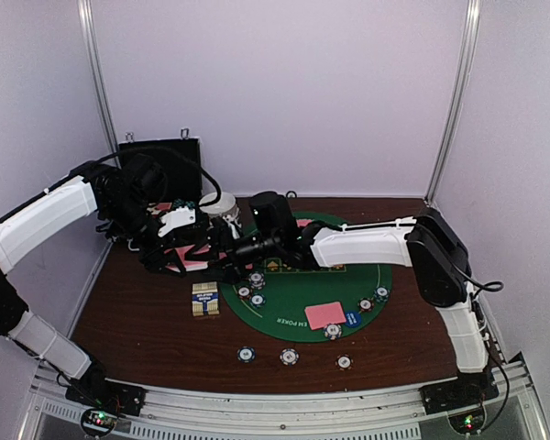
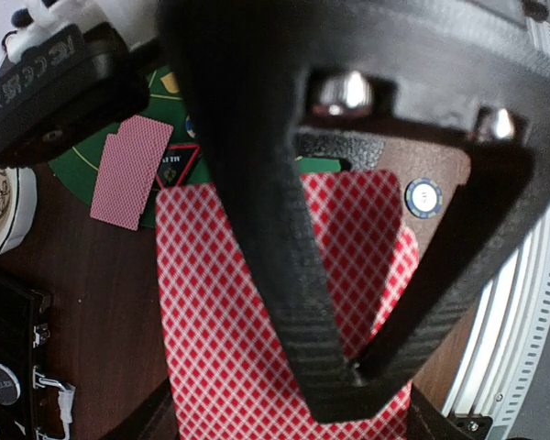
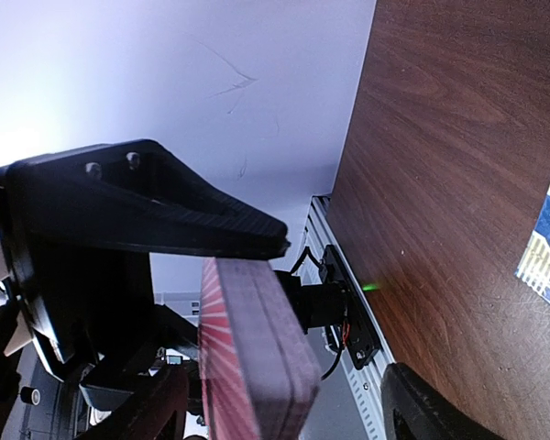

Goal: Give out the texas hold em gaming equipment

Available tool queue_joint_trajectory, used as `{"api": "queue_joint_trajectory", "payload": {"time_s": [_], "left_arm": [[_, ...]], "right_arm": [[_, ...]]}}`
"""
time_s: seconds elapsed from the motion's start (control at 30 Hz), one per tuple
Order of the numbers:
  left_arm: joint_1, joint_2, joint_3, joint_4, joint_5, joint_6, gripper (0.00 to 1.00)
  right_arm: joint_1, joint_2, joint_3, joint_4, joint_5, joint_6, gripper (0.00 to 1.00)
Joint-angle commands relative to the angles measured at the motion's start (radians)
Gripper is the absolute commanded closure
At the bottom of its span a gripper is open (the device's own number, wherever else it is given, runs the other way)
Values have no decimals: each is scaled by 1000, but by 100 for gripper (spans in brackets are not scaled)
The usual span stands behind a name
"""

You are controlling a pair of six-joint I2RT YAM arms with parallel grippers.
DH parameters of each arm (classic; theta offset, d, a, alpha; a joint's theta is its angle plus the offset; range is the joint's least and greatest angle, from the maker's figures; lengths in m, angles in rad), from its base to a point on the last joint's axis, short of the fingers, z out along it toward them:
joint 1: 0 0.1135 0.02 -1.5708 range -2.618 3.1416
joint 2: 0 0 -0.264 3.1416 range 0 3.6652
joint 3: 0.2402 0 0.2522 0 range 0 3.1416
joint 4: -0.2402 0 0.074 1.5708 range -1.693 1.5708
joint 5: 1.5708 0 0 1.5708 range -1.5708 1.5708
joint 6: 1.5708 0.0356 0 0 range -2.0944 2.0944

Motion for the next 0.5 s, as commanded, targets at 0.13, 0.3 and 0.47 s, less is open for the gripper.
{"api": "queue_joint_trajectory", "payload": {"time_s": [0.13,0.3,0.47], "left_arm": [[3,-32,16,14,21,8,100],[3,-41,13,15,17,9,100],[3,-41,9,14,15,11,100]], "right_arm": [[-4,18,27,-46,-8,-30,32],[-32,-33,-22,-142,14,-109,45],[-52,-85,-81,-155,10,-131,51]]}}
